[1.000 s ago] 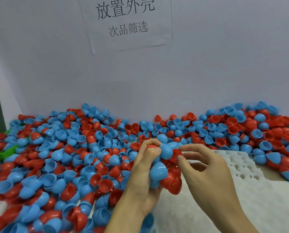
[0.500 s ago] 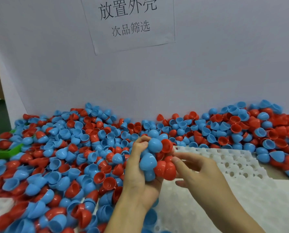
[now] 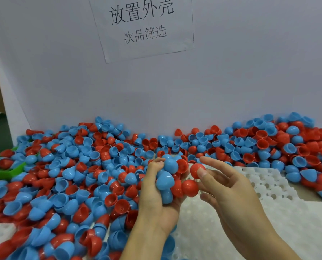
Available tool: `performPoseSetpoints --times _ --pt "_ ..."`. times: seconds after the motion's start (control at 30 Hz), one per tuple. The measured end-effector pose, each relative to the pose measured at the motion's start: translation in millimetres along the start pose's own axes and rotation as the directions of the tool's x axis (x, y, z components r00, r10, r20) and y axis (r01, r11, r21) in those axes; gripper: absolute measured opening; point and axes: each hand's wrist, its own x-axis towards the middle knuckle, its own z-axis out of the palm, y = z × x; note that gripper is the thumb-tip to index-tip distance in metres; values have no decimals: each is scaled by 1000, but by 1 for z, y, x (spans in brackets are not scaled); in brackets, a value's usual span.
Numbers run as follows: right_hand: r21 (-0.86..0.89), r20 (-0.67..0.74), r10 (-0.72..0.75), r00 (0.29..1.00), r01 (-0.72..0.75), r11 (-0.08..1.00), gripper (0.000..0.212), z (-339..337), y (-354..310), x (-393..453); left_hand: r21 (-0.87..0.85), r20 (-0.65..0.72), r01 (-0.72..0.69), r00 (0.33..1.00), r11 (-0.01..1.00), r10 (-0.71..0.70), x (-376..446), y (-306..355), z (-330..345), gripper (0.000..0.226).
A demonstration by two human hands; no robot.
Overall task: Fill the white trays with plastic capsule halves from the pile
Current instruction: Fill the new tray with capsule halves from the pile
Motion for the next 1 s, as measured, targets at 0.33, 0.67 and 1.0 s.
performPoseSetpoints --times 0.33,0.67,1.0 --pt "-156 32 -19 999 24 987 31 4 3 -3 -185 -36 41 998 982 -48 -2 10 1 14" --pt "-222 200 -213 956 256 941 32 8 -3 -7 -100 64 190 981 977 -184 -4 13 -1 29" --pt "-199 138 -299 944 322 926 21 12 -1 -8 -93 75 227 973 969 -221 -4 15 -1 26"
